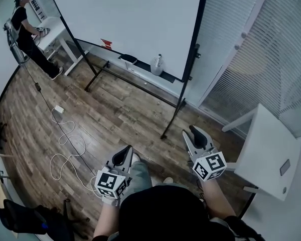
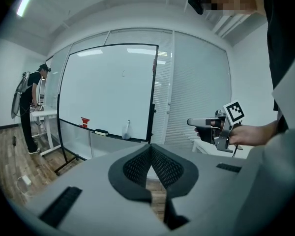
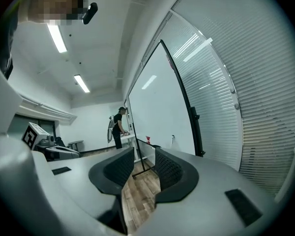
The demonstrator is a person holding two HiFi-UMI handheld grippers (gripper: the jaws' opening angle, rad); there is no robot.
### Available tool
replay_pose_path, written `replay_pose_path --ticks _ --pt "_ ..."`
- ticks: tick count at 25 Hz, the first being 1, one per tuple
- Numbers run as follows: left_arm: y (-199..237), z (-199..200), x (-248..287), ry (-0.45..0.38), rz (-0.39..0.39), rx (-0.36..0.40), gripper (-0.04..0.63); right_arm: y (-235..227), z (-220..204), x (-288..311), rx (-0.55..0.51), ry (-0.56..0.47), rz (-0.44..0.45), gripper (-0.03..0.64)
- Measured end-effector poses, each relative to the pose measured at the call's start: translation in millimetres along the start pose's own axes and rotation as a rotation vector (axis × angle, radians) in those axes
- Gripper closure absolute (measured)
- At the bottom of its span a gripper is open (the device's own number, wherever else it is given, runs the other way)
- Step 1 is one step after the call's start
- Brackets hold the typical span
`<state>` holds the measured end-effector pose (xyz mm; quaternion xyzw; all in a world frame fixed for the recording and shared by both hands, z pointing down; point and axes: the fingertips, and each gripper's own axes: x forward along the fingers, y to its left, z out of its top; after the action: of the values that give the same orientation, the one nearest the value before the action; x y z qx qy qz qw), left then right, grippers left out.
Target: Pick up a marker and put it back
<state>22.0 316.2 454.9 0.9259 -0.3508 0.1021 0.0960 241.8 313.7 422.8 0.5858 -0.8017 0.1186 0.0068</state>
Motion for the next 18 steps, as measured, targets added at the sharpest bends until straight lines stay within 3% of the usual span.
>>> replay_pose_path --ticks 4,12,18 --pt "54 8 30 -0.004 -0.045 -0.012 0.577 -4 4 58 -0.003 0.010 -0.052 0.462" --pt "174 30 75 0.021 -0.153 0.036 0.577 -9 9 178 0.007 0.042 -0.197 0.462" --pt "234 34 104 0.048 -0.158 0.036 0.576 -32 11 249 0.004 0.083 -0.261 0.462"
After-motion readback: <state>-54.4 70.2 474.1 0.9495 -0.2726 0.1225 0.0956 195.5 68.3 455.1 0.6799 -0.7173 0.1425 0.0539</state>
